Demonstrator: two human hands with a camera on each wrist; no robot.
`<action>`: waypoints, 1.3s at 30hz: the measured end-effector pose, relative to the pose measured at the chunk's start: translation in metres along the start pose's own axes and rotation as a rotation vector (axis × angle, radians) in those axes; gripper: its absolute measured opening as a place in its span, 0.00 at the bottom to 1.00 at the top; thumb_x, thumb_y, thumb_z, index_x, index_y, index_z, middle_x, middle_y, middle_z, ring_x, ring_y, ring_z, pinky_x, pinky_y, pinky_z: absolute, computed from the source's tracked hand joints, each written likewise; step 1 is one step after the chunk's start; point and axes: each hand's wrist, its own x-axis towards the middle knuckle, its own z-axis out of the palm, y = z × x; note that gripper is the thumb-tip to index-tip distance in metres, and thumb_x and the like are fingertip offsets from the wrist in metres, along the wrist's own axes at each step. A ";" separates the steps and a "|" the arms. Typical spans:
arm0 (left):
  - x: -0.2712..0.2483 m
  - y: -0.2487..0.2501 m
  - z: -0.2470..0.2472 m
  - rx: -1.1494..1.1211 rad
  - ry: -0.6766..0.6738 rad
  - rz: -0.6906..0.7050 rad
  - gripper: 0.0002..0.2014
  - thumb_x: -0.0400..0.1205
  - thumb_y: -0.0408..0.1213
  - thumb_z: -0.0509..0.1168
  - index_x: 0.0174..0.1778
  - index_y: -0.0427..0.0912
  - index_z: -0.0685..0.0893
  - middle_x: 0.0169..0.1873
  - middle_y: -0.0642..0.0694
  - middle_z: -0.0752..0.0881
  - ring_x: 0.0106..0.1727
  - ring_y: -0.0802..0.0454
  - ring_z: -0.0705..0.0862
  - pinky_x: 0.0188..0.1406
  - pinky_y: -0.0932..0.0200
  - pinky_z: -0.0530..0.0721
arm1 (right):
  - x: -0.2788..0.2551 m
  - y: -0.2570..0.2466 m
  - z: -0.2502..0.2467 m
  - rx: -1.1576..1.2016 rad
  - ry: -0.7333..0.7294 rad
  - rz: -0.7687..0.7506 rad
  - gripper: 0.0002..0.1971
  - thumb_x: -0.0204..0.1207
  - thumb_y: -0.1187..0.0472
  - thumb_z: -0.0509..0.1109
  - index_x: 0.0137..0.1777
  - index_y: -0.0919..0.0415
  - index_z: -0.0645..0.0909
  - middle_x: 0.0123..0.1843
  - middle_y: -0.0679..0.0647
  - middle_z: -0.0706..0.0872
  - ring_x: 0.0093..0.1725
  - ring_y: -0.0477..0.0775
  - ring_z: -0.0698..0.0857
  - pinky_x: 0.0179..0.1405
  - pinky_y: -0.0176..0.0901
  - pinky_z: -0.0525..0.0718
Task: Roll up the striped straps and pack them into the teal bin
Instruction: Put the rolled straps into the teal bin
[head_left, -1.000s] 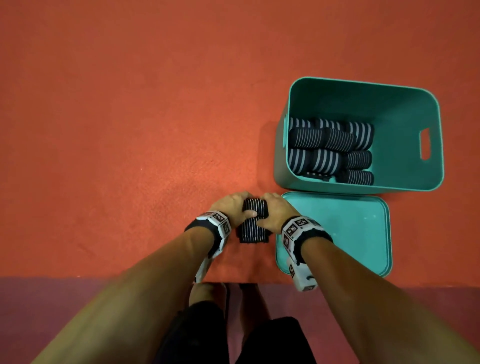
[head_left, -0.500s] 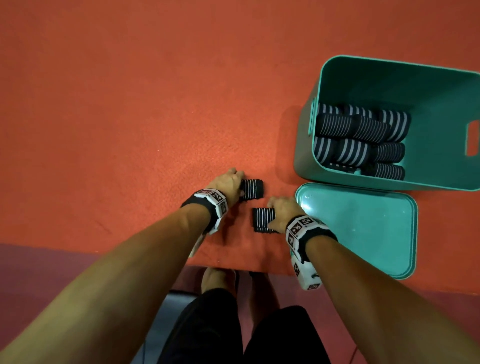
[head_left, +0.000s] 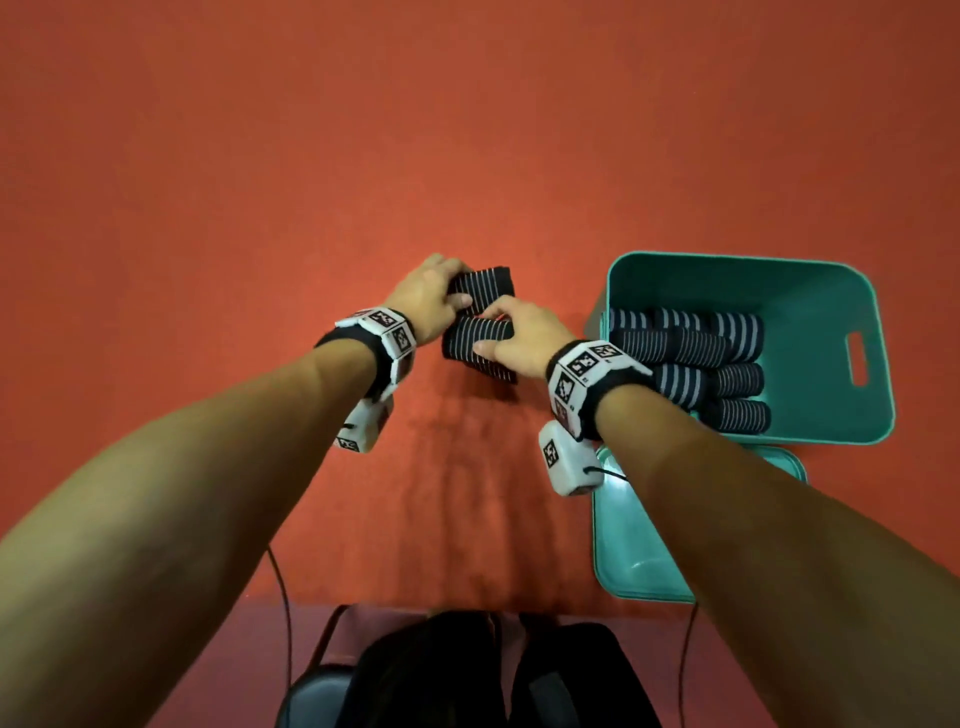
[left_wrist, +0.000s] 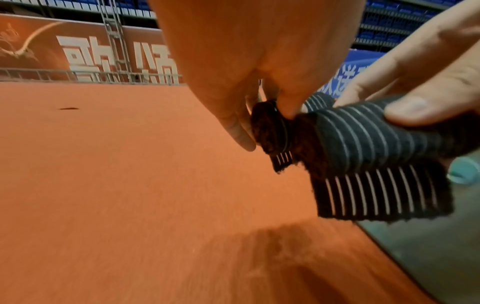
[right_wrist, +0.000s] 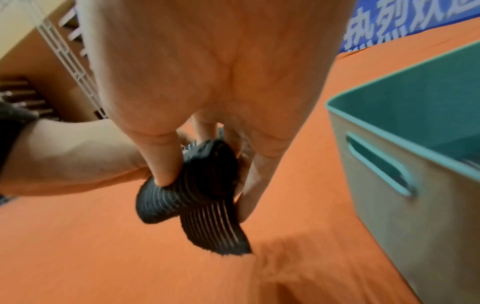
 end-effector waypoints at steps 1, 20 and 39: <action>0.006 0.006 -0.014 -0.006 0.025 0.009 0.19 0.87 0.34 0.66 0.75 0.37 0.79 0.63 0.36 0.80 0.66 0.37 0.80 0.66 0.51 0.74 | 0.002 -0.008 -0.014 0.042 0.050 0.011 0.20 0.77 0.51 0.78 0.67 0.51 0.78 0.60 0.52 0.85 0.57 0.55 0.85 0.52 0.41 0.77; 0.090 0.244 0.064 -0.171 -0.121 0.107 0.19 0.89 0.42 0.66 0.76 0.46 0.79 0.69 0.43 0.81 0.69 0.41 0.81 0.68 0.49 0.77 | -0.047 0.211 -0.215 0.475 0.531 0.604 0.11 0.74 0.69 0.72 0.46 0.50 0.88 0.51 0.51 0.89 0.57 0.58 0.87 0.61 0.54 0.87; 0.120 0.242 0.181 -0.029 -0.389 -0.107 0.22 0.90 0.44 0.64 0.79 0.43 0.75 0.77 0.41 0.76 0.75 0.39 0.78 0.72 0.50 0.75 | 0.002 0.288 -0.184 0.176 0.163 0.763 0.22 0.82 0.70 0.60 0.76 0.60 0.74 0.79 0.60 0.73 0.79 0.64 0.74 0.81 0.51 0.63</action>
